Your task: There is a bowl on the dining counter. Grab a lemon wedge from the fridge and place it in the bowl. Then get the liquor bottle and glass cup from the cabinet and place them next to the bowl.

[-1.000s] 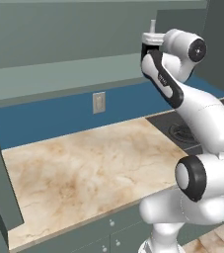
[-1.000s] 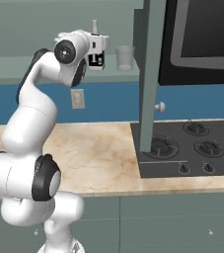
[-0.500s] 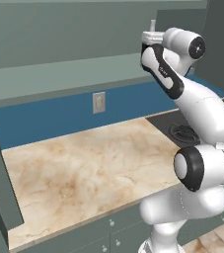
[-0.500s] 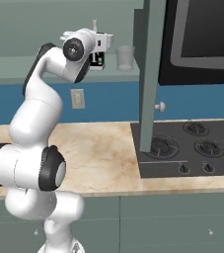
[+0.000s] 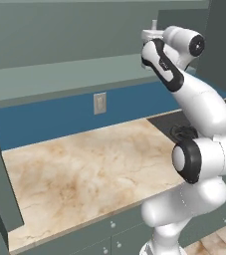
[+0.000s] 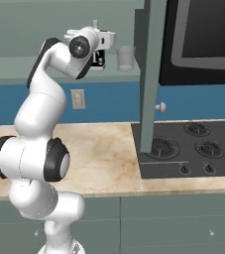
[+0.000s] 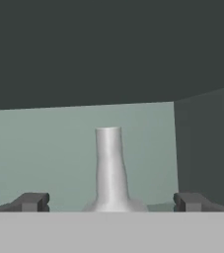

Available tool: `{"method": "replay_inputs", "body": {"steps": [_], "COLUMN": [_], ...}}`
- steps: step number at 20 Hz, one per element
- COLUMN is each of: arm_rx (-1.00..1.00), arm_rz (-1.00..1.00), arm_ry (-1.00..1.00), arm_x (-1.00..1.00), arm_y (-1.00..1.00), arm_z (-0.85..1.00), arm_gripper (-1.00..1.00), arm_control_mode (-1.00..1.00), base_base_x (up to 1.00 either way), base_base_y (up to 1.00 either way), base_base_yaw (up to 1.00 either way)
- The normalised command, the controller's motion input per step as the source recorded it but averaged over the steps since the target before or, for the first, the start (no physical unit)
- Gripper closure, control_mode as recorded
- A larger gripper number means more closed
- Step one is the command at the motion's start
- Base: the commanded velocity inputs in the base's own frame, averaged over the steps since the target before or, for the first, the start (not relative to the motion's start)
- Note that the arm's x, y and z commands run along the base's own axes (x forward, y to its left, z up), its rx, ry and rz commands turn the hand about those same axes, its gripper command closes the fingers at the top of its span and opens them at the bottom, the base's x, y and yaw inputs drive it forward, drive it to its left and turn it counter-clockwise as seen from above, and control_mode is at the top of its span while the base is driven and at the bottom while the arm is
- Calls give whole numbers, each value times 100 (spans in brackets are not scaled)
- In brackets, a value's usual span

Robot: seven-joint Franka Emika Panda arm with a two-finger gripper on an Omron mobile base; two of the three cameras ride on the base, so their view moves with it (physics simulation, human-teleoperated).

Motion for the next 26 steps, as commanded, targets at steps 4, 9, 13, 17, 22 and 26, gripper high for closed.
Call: {"method": "replay_inputs", "body": {"steps": [4,9,13,17,22,26], "arm_rx": [0,0,0,0,0,0], "arm_rz": [2,2,1,1,0,0], "arm_ry": [0,0,2,3,4,3], "arm_x": [24,25,27,27,14,2], "arm_y": [0,0,0,0,0,0], "arm_z": [0,0,0,0,0,0], "arm_gripper": [-100,-100,-100,-100,100,100], "arm_control_mode": [-100,-100,-100,-100,-100,-100], "base_base_x": [0,0,0,0,0,0], "base_base_y": [0,0,0,0,0,0], "base_base_yaw": [0,0,0,0,0,0]}}
